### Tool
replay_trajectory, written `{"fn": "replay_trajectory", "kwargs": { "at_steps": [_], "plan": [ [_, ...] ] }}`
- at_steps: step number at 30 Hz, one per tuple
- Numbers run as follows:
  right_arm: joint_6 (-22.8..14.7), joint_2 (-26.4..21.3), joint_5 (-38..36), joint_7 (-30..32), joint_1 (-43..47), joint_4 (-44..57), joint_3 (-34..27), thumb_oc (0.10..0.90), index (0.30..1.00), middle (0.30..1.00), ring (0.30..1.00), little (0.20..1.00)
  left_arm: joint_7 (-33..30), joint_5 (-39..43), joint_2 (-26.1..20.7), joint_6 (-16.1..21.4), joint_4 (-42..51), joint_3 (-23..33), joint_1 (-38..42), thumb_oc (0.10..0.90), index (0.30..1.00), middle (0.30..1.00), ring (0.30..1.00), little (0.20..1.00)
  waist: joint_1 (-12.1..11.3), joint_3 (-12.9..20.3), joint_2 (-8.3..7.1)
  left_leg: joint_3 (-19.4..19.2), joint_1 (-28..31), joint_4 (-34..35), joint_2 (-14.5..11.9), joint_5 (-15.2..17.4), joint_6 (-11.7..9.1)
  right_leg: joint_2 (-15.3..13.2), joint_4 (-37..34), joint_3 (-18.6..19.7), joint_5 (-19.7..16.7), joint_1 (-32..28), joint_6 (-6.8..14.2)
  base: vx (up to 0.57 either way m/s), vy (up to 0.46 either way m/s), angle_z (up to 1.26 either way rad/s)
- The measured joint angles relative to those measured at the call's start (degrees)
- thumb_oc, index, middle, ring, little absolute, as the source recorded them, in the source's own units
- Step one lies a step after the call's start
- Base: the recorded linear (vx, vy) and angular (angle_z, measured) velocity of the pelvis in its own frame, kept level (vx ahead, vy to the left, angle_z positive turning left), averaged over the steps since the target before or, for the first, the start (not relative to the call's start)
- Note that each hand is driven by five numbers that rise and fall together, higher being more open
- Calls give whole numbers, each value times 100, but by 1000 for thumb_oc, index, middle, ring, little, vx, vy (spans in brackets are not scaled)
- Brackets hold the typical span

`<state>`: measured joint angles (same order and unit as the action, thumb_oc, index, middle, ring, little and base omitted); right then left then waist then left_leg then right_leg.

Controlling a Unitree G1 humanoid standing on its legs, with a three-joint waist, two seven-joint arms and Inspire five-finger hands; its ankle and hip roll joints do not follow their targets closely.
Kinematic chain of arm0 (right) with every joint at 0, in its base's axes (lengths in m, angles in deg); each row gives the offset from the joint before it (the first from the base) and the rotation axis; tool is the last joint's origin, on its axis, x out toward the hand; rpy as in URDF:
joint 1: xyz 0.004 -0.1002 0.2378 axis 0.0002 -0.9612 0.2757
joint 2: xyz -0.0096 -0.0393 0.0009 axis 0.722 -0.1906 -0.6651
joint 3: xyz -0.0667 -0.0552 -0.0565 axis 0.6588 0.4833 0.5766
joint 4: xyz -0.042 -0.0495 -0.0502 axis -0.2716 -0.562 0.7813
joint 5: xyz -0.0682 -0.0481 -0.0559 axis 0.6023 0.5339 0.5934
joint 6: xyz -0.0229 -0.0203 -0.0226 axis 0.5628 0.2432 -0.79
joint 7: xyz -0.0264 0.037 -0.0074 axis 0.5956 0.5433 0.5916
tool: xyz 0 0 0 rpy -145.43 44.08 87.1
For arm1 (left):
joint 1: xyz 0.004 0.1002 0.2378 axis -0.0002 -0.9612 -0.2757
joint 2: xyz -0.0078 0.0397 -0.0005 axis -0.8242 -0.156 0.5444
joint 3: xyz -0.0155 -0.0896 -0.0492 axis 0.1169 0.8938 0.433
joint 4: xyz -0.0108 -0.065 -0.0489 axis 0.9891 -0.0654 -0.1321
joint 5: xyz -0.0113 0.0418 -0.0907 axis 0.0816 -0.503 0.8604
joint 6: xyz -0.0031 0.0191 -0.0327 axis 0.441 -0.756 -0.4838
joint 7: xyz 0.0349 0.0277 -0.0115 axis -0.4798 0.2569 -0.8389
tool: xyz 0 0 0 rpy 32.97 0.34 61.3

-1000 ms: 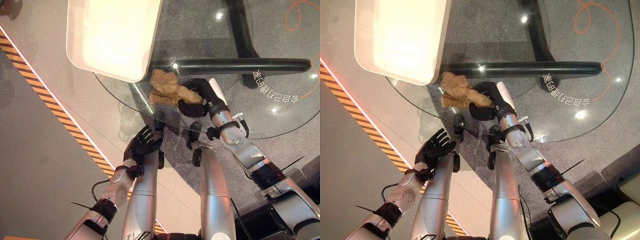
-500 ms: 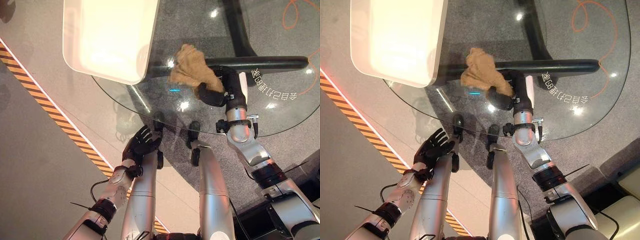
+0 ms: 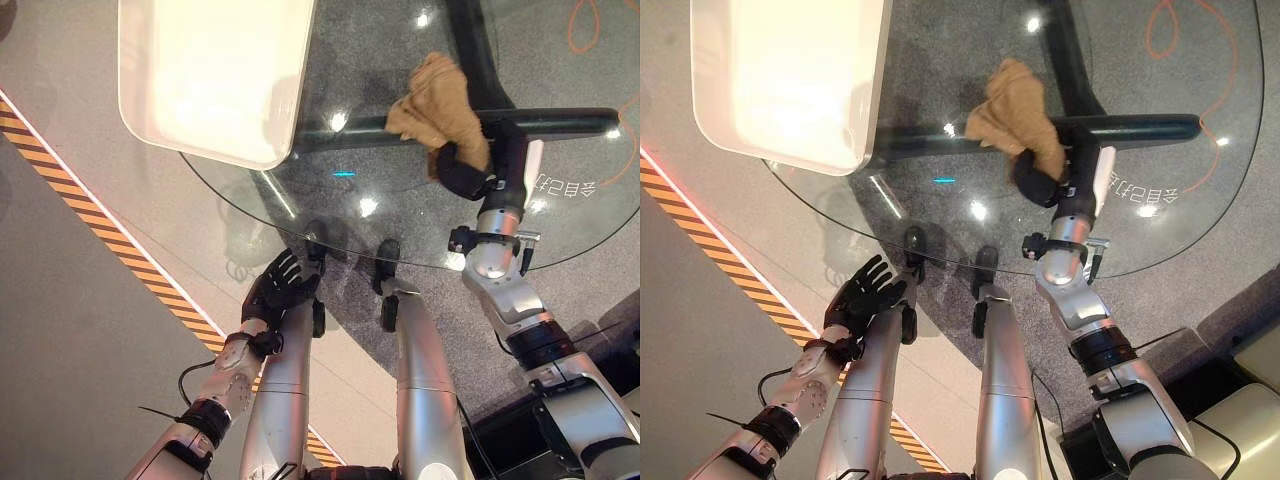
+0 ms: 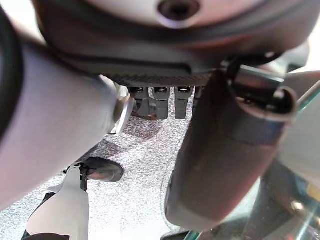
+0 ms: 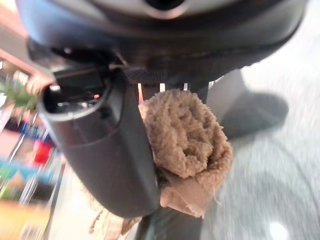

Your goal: Wipe the table with a cloth and put it in the basket.

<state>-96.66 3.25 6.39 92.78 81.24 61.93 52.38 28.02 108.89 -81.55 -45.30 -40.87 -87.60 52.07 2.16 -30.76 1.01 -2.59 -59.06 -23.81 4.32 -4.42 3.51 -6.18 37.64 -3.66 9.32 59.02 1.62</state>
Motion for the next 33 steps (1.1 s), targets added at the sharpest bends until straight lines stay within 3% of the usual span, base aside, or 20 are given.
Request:
{"fn": "replay_trajectory", "kwargs": {
  "at_steps": [5,11,26,33],
  "plan": [
    [-52,-2,-362,882,-2,-210,-694,100,300,300,300,200,-41,1,-29,29,-22,-18,-1,800,900,900,900,900,115,-10,-39,-104,-30,162,36,-75,10,-10,-47,112,-64,123,75,-17,13,-7],
    [-183,0,-415,1572,-192,-336,-942,100,300,300,300,200,-87,2,-37,32,-32,-18,0,800,900,900,900,900,128,-15,-29,-121,-30,276,19,-123,-26,21,-103,125,-72,169,69,-1,5,-2],
    [-333,8,-410,1551,83,-330,-929,100,300,300,300,200,-91,4,97,29,-36,-11,12,800,900,900,900,900,-35,-26,88,-110,2,378,-5,-186,-106,57,-79,114,-89,197,9,0,0,0],
    [-326,6,-146,1155,57,87,-885,100,300,300,300,200,-85,6,102,25,-40,-3,12,800,900,900,900,900,-34,-27,92,-90,3,380,-6,-209,-129,63,-67,100,-82,197,0,0,0,0]
  ]
}}
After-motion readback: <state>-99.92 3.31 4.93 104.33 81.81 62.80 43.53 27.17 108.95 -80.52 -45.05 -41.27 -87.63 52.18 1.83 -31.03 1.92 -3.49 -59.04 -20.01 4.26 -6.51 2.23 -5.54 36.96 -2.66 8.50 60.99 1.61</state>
